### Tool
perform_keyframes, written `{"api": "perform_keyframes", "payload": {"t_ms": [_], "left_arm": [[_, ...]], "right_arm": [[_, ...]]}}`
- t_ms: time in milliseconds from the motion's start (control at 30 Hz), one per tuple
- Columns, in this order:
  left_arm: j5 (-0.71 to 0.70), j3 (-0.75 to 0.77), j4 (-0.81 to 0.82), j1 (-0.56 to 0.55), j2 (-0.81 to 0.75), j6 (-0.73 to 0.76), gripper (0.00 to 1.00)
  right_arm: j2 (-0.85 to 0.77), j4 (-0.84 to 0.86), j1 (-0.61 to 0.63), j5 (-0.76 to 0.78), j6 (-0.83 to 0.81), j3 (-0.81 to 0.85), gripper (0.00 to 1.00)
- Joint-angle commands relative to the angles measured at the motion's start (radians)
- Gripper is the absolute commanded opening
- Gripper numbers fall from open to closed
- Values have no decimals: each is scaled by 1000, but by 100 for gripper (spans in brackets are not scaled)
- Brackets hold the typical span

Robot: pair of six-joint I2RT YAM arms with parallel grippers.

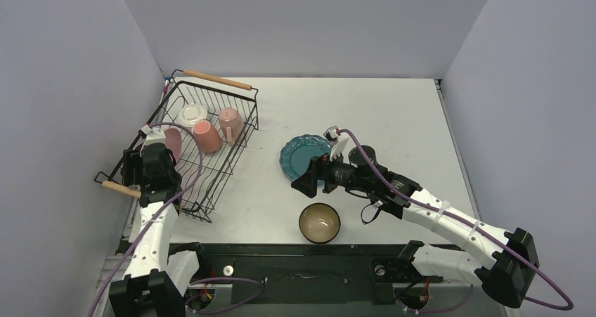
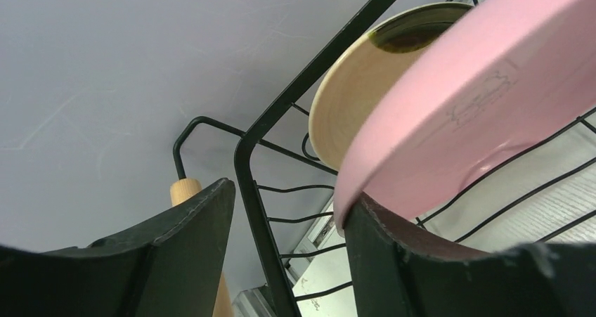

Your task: Load the mixed dishes into the dish rack

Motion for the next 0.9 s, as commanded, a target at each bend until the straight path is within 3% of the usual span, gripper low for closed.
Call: {"api": "perform_keyframes", "payload": {"t_ms": [0, 233, 533, 600, 633, 867], "left_arm": [[-6, 23, -12, -4, -18, -32, 59], [9, 60, -96, -8, -26, -114, 75], [10, 91, -216, -26, -86, -184, 79], [1, 100, -248, -39, -106, -202, 85], [3, 98, -256, -41, -117, -208, 99], [31, 124, -316, -45, -174, -240, 97]], "right_arm": [[-8, 60, 8, -9, -11, 20, 83], [-1, 72, 8, -17, 2, 18, 83], [7, 78, 24, -18, 11, 7, 83], [5, 80, 21, -19, 14, 3, 83], [3, 77, 15, -21, 15, 3, 83], [18, 56, 10, -30, 1, 24, 83]]}}
